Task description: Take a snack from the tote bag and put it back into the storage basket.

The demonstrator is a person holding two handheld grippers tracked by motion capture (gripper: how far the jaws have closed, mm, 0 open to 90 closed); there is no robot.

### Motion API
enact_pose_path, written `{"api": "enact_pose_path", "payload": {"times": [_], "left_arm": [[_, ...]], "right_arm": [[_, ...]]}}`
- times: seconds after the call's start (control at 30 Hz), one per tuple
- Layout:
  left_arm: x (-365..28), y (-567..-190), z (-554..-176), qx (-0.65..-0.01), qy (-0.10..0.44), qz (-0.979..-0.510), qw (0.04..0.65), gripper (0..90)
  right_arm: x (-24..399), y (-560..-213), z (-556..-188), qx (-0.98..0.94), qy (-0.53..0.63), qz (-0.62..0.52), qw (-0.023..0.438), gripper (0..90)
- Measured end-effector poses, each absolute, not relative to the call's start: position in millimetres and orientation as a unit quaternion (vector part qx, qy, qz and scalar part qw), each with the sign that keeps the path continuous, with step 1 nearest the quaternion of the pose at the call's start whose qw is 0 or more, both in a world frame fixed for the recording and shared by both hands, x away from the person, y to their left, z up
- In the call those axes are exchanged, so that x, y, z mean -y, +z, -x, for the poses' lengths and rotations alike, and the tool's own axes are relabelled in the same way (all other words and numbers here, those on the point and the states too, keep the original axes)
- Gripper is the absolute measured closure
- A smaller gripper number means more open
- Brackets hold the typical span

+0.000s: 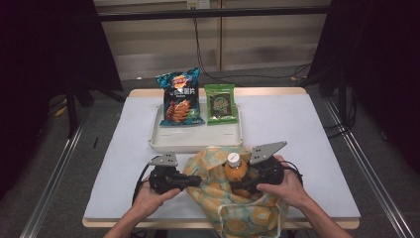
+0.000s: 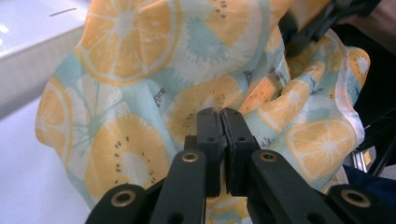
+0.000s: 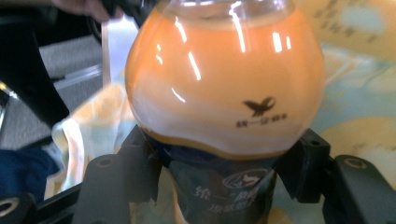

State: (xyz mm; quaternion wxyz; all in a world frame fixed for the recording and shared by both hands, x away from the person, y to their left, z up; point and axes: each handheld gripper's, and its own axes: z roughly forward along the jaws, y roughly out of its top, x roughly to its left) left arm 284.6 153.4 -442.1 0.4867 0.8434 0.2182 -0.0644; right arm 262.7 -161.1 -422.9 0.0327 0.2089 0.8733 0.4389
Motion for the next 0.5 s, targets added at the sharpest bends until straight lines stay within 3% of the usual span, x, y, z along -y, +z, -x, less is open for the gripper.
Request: {"api": "enact_pose_path", "payload": {"times": [0.5], "left_arm": [[-150.3,-440.2,-280.3,-0.209,-0.064,-0.843,0.492,75.2]], "right_arm": [[176.9,-429.3,-246.6,-0.870,0.444,-0.209,0.049,34.6]]}}
